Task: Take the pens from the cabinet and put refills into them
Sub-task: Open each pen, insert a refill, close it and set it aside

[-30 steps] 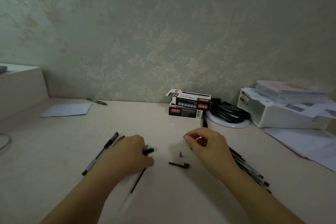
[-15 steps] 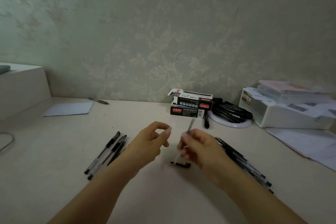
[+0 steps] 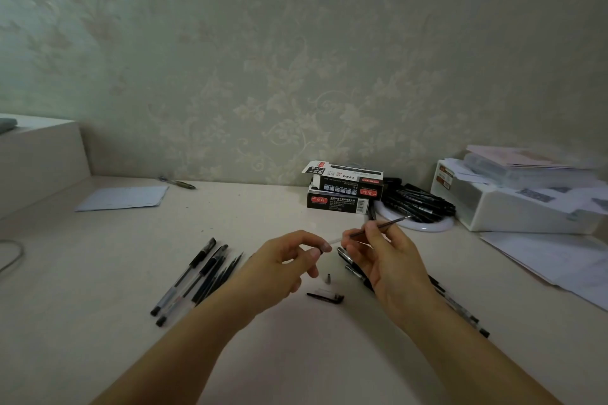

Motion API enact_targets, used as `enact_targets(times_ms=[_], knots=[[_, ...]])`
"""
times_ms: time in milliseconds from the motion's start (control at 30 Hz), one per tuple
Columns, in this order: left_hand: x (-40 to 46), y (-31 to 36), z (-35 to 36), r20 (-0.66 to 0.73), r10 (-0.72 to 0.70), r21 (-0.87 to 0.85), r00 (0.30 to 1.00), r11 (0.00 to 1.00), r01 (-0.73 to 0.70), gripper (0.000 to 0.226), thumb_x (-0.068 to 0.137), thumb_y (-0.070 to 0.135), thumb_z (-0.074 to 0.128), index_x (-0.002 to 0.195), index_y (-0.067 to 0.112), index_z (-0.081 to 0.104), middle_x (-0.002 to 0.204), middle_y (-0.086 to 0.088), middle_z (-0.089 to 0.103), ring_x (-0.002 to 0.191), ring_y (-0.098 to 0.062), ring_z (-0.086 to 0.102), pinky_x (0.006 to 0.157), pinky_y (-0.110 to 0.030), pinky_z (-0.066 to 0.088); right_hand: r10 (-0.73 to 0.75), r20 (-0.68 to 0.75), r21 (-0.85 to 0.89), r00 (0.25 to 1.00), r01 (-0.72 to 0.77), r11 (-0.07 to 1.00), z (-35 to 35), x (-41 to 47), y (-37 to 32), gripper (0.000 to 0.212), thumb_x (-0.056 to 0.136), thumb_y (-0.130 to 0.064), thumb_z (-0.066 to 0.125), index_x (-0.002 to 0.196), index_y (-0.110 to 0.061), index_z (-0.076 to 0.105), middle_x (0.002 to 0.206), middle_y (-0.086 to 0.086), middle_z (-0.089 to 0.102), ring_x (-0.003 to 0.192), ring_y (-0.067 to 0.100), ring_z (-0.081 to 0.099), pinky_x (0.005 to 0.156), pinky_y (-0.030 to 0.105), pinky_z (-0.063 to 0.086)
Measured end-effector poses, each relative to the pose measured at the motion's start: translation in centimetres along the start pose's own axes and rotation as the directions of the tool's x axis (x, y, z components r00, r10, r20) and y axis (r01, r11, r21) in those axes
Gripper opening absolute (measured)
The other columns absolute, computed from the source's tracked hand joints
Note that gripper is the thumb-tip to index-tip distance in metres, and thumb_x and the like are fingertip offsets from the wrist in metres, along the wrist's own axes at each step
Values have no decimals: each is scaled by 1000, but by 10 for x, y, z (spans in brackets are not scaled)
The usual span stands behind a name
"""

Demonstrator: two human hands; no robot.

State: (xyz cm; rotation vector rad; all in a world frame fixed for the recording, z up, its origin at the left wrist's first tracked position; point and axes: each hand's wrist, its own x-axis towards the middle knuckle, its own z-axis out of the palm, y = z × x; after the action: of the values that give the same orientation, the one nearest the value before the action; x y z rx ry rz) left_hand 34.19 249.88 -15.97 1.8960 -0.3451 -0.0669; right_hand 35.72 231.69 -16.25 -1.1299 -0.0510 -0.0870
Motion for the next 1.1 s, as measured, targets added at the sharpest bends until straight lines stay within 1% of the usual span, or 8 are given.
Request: enact_targets(times_ms=[300, 400, 467, 600, 767, 833, 967, 1100], knots=[[0, -2, 1, 8, 10, -7, 1000, 1000, -10, 18, 97, 32, 53, 94, 40, 68, 74, 8, 65, 50, -6, 45, 48, -12, 37, -1, 37, -60, 999, 3, 998, -1, 0, 1, 19, 101, -16, 49, 97, -1, 60, 86, 12, 74, 77, 19, 72, 68, 21, 57], [0, -2, 2, 13, 29, 29, 999, 999, -30, 18, 97, 31, 53, 95, 41, 68, 74, 8, 66, 50, -6, 45, 48, -13, 38, -23, 83, -278, 996, 45, 960, -1, -3, 1, 15, 98, -18, 56, 97, -6, 66, 82, 6, 75, 75, 13, 71, 66, 17, 55], [0, -3, 3, 19, 34, 28, 999, 999, -35, 17, 96, 31, 53, 94, 41, 67, 75, 8, 66, 50, -6, 46, 48, -13, 38, -42, 138, -473, 990, 103, 875, 1, -6, 3, 11, 93, -22, 63, 94, -15, 71, 80, -1, 75, 70, 5, 68, 64, 15, 53], [2, -5, 1, 12, 23, 3, 1000, 1000, -23, 16, 96, 33, 54, 92, 42, 67, 74, 8, 66, 50, -5, 47, 48, -13, 38, -45, 238, -645, 970, 193, 739, 1, -9, 5, 10, 87, -38, 69, 93, -30, 74, 89, -7, 73, 73, 3, 66, 66, 15, 54], [4, -7, -1, -7, 26, 14, 1000, 1000, -26, 15, 96, 36, 54, 96, 43, 67, 74, 10, 66, 51, -4, 48, 48, -13, 38, -84, 289, -809, 954, 290, 512, -4, -7, 7, 26, 92, -54, 51, 91, -38, 71, 85, -16, 70, 78, -3, 63, 69, 15, 51], [4, -7, -1, -13, 25, 19, 1000, 1000, -24, 15, 96, 36, 54, 96, 43, 67, 73, 10, 66, 51, -4, 47, 48, -13, 38, -131, 284, -840, 950, 312, 444, -8, -5, 9, 31, 98, -47, 45, 93, -31, 72, 85, -11, 67, 77, -1, 61, 72, 17, 49], [4, -7, -2, -20, 21, 20, 1000, 1000, -20, 17, 96, 34, 53, 95, 42, 68, 73, 9, 66, 49, -3, 46, 48, -12, 38, -108, 438, -877, 893, 450, 166, -11, -2, 13, 19, 97, -20, 57, 110, -23, 72, 99, -9, 61, 87, 1, 57, 79, 9, 42], [4, -8, -2, -25, 22, 20, 999, 1000, -21, 17, 96, 32, 53, 94, 41, 68, 72, 9, 65, 49, -4, 45, 47, -12, 37, -58, 475, -870, 878, 478, 123, -11, 1, 17, 24, 96, -18, 60, 117, -22, 71, 109, -7, 63, 99, 5, 57, 88, 12, 43]])
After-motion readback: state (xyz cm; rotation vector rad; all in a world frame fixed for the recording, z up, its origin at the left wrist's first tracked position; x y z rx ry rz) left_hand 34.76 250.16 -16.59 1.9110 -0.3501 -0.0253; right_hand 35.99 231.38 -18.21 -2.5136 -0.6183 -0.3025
